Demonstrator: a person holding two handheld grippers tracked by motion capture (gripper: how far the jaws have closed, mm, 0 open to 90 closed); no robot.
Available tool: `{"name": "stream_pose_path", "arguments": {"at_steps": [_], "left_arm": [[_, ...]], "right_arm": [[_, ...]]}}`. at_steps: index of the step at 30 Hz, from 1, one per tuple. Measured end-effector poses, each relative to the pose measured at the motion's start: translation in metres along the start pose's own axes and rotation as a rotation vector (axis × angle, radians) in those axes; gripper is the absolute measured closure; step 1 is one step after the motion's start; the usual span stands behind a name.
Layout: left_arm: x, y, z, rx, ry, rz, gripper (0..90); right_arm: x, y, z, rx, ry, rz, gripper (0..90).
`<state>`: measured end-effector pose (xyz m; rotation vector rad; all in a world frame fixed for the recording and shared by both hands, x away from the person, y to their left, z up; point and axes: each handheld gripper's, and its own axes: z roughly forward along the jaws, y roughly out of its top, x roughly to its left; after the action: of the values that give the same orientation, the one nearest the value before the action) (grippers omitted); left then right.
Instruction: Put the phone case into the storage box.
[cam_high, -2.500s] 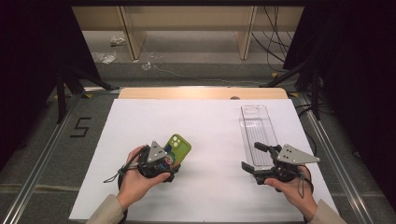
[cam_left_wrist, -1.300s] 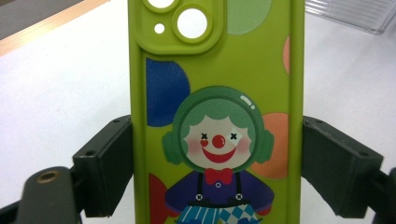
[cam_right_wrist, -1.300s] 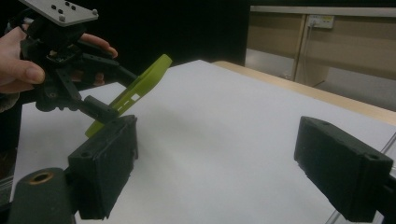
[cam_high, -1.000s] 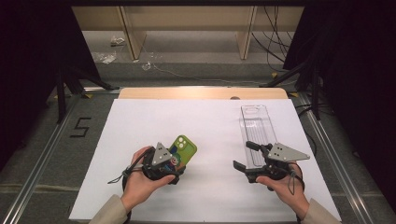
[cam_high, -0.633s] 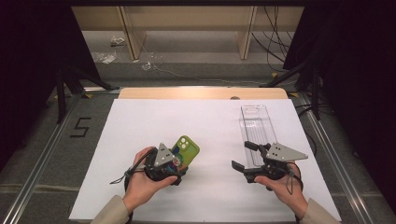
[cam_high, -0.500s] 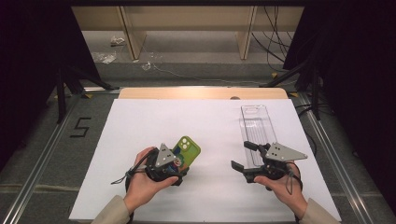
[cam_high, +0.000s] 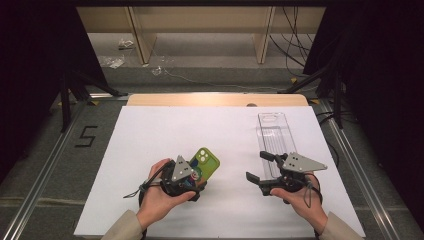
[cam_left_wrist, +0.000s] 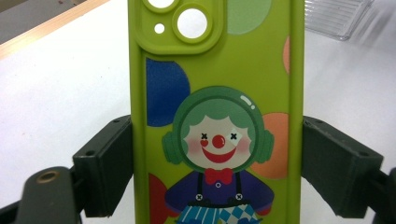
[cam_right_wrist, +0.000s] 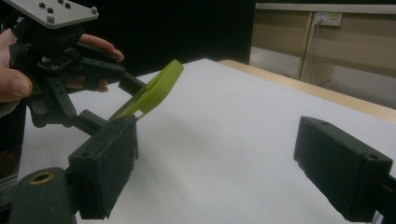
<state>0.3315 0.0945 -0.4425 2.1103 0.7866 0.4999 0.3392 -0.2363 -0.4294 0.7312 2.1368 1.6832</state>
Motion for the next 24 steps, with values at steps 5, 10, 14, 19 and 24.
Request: {"name": "stream_pose_path", "arguments": {"at_steps": [5,10,14,19,24], "left_arm": [[-0.0023,0.0009,0.0007,-0.001,-0.004,0.005,16.2],[-0.0051,0.0012,0.0021,-0.002,-0.009,0.008,16.2],[-0.0062,0.0017,0.0027,-0.003,-0.013,0.012,16.2],[-0.0080,0.0022,0.0032,-0.003,-0.015,0.016,16.2],[-0.0101,0.0026,0.0040,-0.004,-0.020,0.020,16.2]], "right_arm": [[0.0005,0.0003,0.0010,0.000,0.002,0.001,14.9],[0.0010,0.0002,0.0019,0.004,0.004,0.001,15.1],[0.0012,0.0004,0.0025,0.005,0.004,0.003,15.1],[0.0016,0.0005,0.0035,0.005,0.004,0.002,15.2],[0.0018,0.0005,0.0044,0.007,0.006,0.003,15.2]]}}
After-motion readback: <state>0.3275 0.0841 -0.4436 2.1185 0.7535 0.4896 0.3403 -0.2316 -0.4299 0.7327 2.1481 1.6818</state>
